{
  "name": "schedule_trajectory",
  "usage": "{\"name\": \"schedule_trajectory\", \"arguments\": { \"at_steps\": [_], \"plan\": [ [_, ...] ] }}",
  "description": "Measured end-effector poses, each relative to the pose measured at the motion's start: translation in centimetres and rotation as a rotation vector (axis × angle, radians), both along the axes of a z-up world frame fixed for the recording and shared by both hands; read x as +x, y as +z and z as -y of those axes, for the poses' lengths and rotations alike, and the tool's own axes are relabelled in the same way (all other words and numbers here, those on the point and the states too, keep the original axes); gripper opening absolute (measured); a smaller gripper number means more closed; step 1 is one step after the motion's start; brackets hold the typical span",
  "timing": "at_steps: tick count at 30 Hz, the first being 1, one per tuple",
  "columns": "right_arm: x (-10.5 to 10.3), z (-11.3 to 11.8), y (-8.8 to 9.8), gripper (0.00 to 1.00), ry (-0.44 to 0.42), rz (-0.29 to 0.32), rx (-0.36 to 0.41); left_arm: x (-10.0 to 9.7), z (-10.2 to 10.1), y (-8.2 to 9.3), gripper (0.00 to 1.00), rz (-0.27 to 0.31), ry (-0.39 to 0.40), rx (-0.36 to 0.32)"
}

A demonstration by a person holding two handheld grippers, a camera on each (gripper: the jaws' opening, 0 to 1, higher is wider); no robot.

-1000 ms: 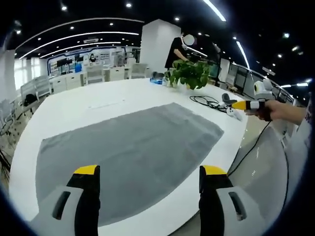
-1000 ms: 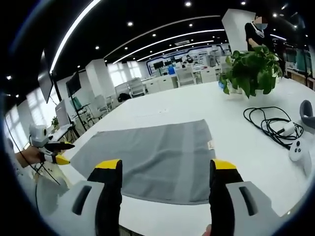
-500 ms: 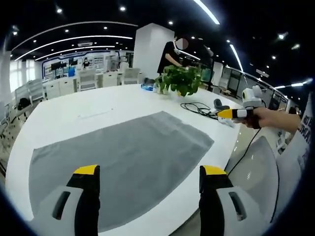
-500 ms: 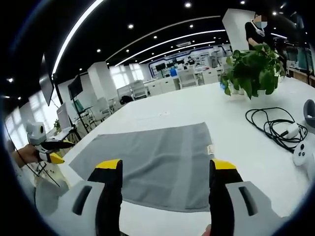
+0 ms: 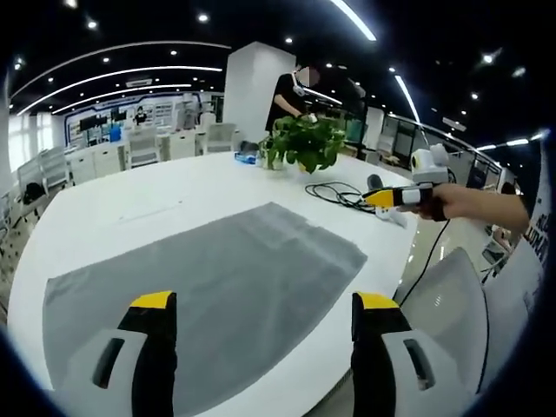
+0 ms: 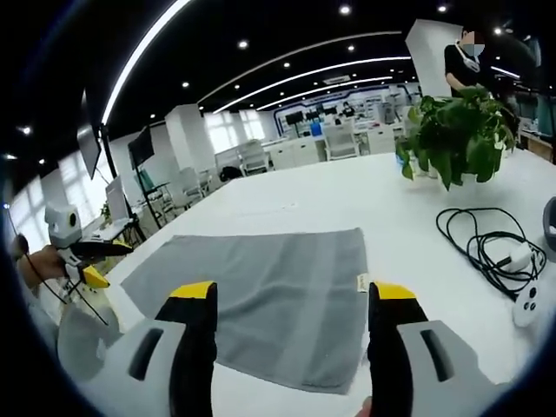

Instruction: Fold the towel on the table until its edges align and the towel forms a compact rectangular stack.

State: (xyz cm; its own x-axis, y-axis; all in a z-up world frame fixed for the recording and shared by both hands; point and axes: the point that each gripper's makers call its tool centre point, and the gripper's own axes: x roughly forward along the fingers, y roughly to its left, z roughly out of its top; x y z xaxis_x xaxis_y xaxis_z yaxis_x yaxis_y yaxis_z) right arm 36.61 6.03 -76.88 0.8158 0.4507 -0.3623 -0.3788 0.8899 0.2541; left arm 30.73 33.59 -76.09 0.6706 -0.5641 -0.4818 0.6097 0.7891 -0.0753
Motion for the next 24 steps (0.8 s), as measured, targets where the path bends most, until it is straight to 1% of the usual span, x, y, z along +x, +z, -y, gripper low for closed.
{"name": "schedule_trajectory", "arguments": {
  "at_steps": [5,8,16,20,24],
  "plan": [
    [0.9,0.9,0.4,0.71,-0.005,0.014,0.011,0.2,1.4,-0.4,0.85,-0.018,-0.018,0.029],
    [1.5,1.4,0.3,0.70,-0.014,0.014,0.016,0.5,2.5,-0.5,0.84,-0.024,-0.033,0.028],
    [3.1,2.8,-0.1,0.69,-0.035,0.007,0.021,2.0,6.0,-0.5,0.84,-0.022,-0.120,0.031],
    [4.0,3.2,-0.3,0.68,-0.035,-0.001,0.021,2.6,7.7,-1.0,0.84,-0.023,-0.164,0.039],
    [5.1,3.7,-0.4,0.70,-0.038,-0.006,0.015,3.0,9.4,-1.7,0.84,-0.034,-0.199,0.030]
  ]
}}
